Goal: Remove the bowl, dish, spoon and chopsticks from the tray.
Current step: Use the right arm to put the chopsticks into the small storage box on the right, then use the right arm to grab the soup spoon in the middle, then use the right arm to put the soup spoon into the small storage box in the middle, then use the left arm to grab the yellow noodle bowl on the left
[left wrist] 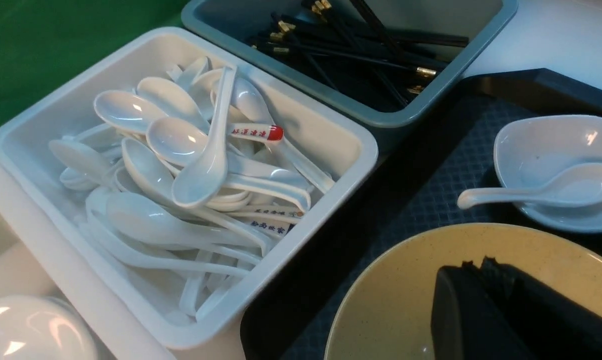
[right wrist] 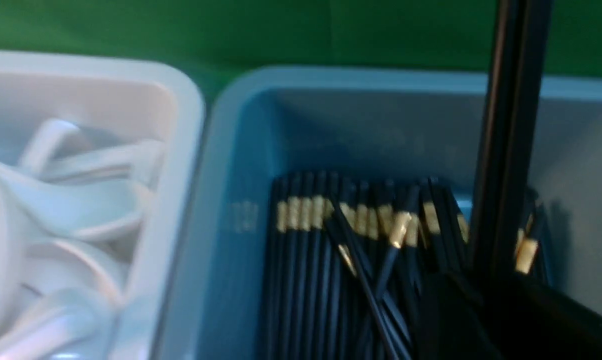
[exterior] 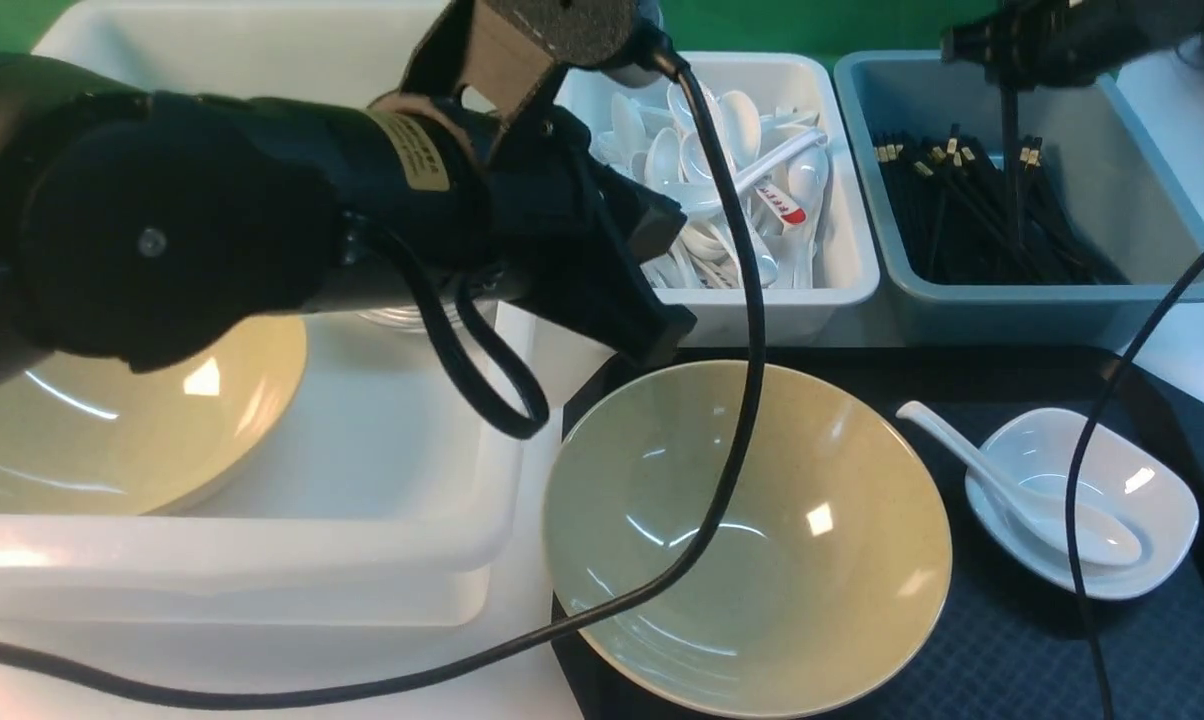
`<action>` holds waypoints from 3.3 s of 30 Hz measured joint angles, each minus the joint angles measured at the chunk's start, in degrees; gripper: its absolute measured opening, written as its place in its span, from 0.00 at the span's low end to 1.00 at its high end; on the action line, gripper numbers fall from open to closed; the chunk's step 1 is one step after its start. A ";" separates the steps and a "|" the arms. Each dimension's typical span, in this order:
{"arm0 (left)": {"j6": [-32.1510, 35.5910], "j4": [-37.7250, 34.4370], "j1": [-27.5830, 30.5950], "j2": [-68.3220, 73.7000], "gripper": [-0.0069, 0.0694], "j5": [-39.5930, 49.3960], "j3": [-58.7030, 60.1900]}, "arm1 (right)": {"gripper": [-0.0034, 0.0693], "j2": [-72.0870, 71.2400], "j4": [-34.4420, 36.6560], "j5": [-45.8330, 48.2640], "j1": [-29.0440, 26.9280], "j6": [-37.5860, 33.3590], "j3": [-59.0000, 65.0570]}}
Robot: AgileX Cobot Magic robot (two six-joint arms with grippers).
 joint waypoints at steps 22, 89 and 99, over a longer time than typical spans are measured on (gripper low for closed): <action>-1.04 -0.64 0.00 -12.03 0.08 10.57 0.00 | 0.77 -31.07 7.00 39.76 5.96 -29.04 15.54; -24.46 10.95 0.00 -14.56 0.10 34.21 -0.28 | 0.83 -6.20 30.45 11.16 19.41 -40.86 -15.13; -16.72 6.62 0.00 7.46 0.48 41.94 -16.55 | 0.65 -25.23 17.26 40.18 18.83 -34.14 -13.92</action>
